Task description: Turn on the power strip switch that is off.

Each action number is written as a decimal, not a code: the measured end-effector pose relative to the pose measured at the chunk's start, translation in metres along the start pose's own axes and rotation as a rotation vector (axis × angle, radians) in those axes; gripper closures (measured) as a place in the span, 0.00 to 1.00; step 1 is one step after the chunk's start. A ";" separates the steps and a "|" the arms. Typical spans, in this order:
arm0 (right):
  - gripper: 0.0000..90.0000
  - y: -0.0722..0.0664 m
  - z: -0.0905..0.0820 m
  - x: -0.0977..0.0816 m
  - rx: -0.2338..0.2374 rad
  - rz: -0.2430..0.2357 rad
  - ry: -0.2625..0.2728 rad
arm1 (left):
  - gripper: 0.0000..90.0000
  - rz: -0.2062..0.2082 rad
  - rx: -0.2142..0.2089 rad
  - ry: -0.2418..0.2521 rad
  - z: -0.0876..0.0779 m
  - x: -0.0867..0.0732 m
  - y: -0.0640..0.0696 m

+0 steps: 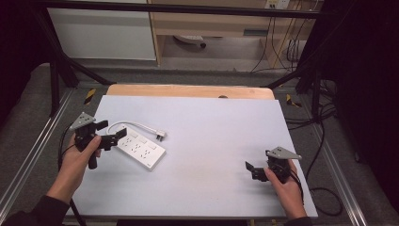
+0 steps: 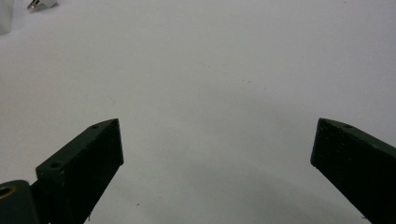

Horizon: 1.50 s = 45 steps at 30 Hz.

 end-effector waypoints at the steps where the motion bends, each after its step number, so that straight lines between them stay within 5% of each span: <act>1: 0.03 0.000 0.000 0.000 0.000 0.001 0.000 | 0.10 -0.003 0.000 0.001 -0.002 -0.001 0.000; 33: 0.03 0.001 -0.001 0.001 -0.009 0.009 0.004 | 0.11 -0.002 -0.006 0.030 -0.047 -0.047 0.005; 45: 0.03 0.002 -0.001 0.000 -0.011 0.010 0.003 | 0.12 0.002 -0.043 -0.063 -0.034 -0.079 0.013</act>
Point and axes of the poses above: each handheld gripper's, and its own axes: z roughly forward along the jaws, x roughly out of its top, y roughly to its right, the point moved 2 cm from there along z, roughly forward along the jaws, and after that the axes turned 2 degrees about y, right-handed, at the moved point
